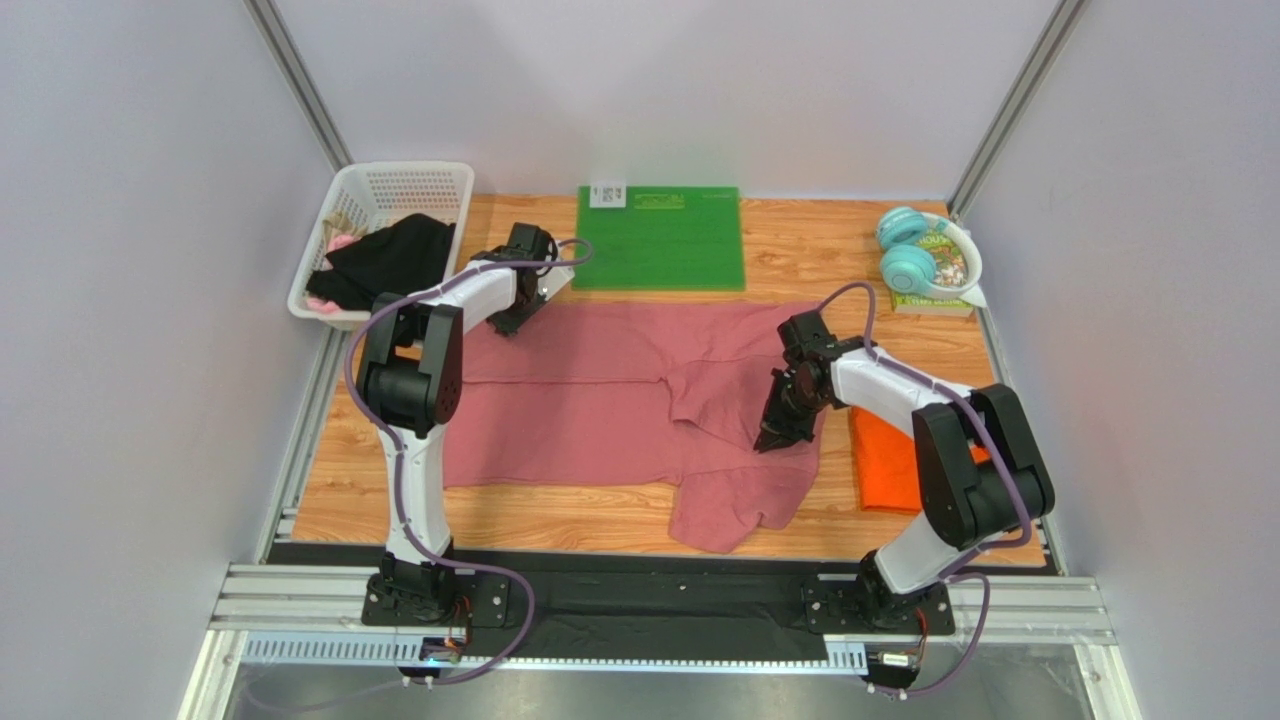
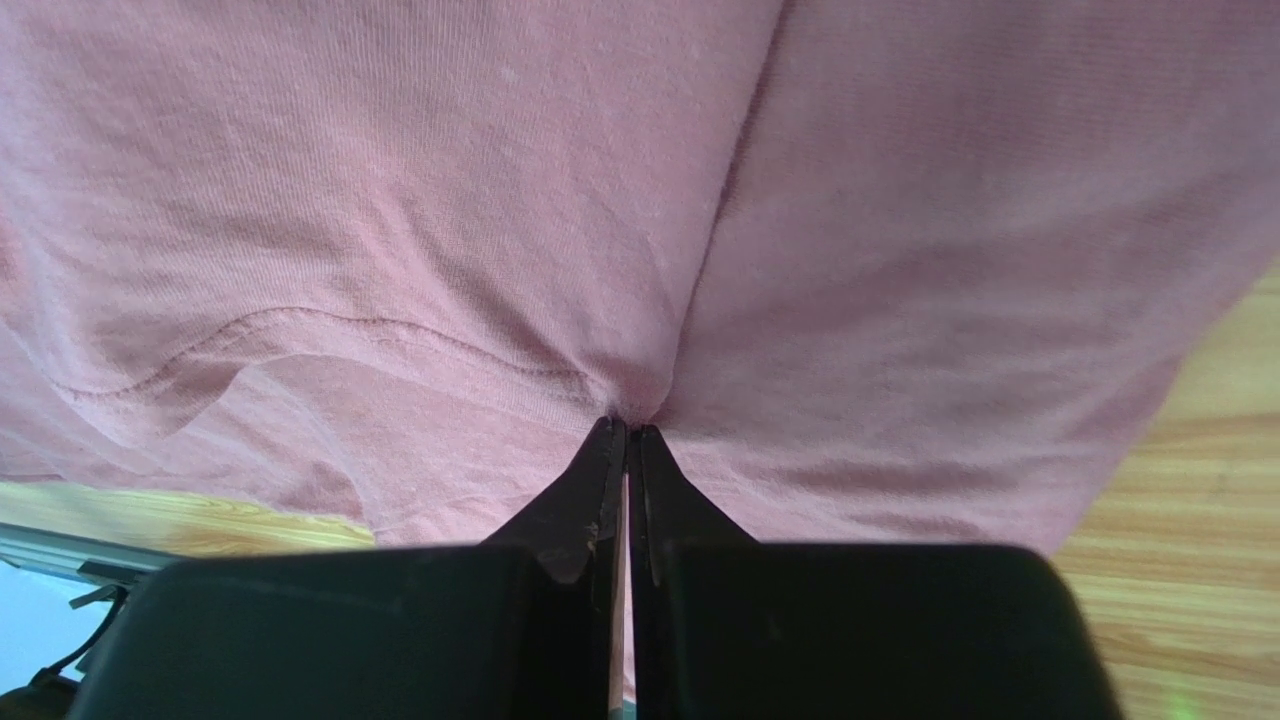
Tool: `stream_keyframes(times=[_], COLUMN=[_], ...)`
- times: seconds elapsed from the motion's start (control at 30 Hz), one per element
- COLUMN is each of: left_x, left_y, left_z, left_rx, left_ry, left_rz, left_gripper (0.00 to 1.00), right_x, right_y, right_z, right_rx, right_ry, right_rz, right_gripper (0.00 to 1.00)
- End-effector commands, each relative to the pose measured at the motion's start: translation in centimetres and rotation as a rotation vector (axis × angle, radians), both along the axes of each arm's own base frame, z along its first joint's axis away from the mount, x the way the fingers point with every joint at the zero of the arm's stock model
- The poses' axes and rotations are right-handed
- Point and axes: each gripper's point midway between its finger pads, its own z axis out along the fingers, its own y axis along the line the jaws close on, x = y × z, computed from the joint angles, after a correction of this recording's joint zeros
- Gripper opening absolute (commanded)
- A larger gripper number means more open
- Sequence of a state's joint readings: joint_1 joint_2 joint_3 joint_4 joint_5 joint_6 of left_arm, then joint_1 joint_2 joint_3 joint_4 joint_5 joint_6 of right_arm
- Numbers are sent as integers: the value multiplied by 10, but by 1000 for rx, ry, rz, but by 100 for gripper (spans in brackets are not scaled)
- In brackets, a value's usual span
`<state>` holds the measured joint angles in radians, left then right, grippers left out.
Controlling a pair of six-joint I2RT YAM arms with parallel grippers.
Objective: Fold and stack the t-shirts
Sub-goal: Fold the flattened tshirt in 1/3 of the way
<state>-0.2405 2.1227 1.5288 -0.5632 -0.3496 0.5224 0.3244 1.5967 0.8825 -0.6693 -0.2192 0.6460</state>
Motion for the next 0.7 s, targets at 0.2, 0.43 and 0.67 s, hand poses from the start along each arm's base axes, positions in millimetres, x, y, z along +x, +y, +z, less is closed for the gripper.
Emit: stream_keyframes(times=[0.2,0.43,0.67], left_x=[-10,-11,-11], left_y=[4,4,5], left_z=[1,2,2], left_rx=[-12,-15,-10], left_ry=[28,30,32], left_rz=[11,10,9], left_gripper=[34,34,34], right_x=[-11,-17,-17], right_y=[-18,-37,-64], right_z=[25,11,6], right_rx=[-68,-171,-313], right_ry=[-65,-29,-13], right_rz=[15,32,29], right_gripper=[1,1,3])
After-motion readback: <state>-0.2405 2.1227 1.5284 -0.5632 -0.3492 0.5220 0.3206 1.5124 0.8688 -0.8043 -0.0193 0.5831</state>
